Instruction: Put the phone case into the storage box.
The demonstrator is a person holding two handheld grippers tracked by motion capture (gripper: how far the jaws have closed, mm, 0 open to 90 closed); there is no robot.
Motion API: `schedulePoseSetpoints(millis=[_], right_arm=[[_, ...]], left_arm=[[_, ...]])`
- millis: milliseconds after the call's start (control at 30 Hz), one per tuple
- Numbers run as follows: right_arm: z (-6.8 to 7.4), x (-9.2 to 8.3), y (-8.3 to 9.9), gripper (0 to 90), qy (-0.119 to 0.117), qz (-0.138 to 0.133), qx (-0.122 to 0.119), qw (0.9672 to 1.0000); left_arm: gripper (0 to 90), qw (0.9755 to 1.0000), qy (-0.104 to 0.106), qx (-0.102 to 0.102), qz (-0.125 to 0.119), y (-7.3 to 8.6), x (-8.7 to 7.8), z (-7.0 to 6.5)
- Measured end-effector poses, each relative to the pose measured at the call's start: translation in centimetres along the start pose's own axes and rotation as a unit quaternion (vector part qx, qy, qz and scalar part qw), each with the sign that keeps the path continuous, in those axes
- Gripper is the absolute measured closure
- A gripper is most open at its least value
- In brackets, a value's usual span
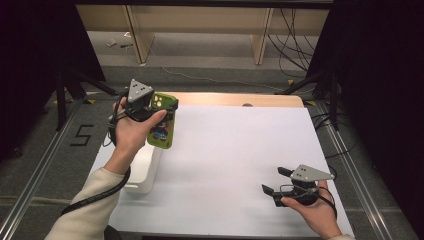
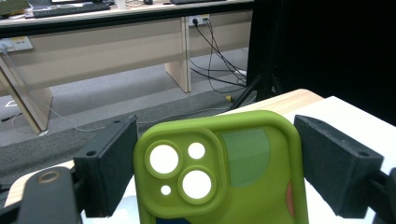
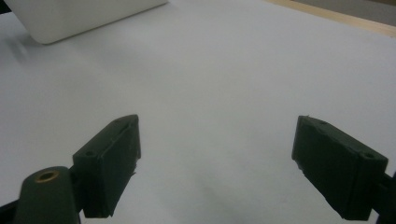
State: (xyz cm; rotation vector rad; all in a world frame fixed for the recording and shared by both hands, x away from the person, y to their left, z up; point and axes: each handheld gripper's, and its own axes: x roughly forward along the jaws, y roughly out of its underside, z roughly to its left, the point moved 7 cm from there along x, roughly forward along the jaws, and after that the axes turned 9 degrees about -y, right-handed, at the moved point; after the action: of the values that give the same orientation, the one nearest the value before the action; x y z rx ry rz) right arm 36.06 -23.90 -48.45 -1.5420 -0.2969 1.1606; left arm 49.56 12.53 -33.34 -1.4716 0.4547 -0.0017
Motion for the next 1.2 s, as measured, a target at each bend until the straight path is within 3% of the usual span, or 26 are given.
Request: schedulePoseSetpoints(millis=[1200], right_arm=[[0.0,0.0,0.0,16.4,0.0,0.001,0.0,1.0]], left_arm=[[16.3,0.9997,-0.024,-0.005,-0.006,-0.3,0.0,2.3]])
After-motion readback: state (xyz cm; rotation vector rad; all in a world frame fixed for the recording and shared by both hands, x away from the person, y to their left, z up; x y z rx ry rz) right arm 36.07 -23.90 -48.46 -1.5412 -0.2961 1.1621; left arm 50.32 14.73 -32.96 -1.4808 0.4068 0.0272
